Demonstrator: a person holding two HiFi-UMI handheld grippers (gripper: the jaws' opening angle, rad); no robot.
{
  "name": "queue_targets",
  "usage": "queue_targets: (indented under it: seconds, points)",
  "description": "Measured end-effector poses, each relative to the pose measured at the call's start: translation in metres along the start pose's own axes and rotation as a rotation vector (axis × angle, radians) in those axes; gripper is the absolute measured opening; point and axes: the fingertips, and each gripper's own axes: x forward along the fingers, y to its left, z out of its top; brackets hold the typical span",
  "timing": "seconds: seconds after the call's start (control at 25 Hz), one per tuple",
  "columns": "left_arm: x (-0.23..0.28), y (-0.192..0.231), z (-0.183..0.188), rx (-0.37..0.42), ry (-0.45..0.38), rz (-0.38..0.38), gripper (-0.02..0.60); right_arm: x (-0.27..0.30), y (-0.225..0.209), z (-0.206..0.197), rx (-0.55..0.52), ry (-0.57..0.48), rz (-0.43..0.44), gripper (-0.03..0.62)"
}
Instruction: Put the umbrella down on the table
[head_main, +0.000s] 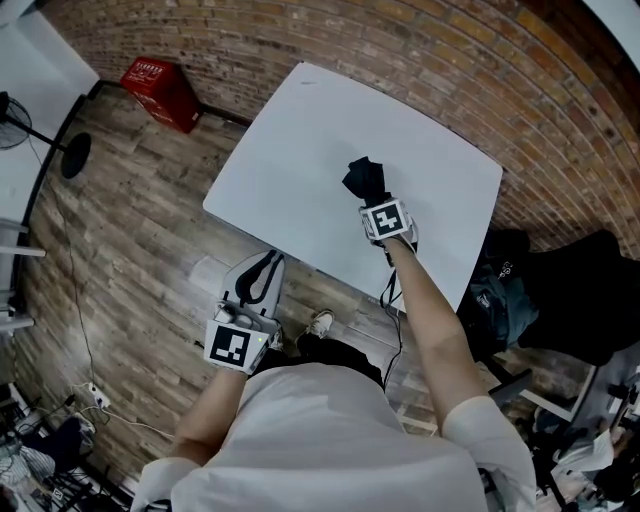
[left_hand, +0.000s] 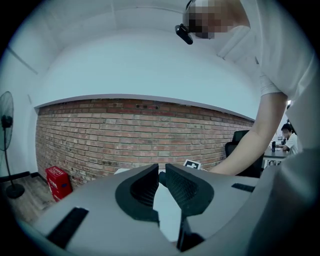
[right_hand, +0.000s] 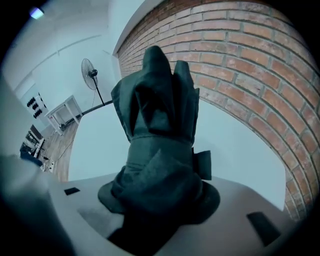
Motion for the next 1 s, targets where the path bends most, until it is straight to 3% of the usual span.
queue_targets:
  seconds: [0.24, 0.64, 1.0]
  points:
    - [0.000, 0.002, -0.006, -0.008, 0.009, 0.032, 0.061, 0.021, -0.004, -0.009, -0.018, 0.049, -0.004, 0.222]
    - [-0.003, 0.014, -0.011, -0.012, 0.019, 0.074, 0.061, 0.027, 0.000, -0.016, -0.013, 0.135, 0.102, 0.253]
    - [-0.001, 0.008, -0.012, -0.010, 0.022, 0.071, 0.061, 0.027, -0.002, -0.012, -0.021, 0.115, 0.077, 0.256]
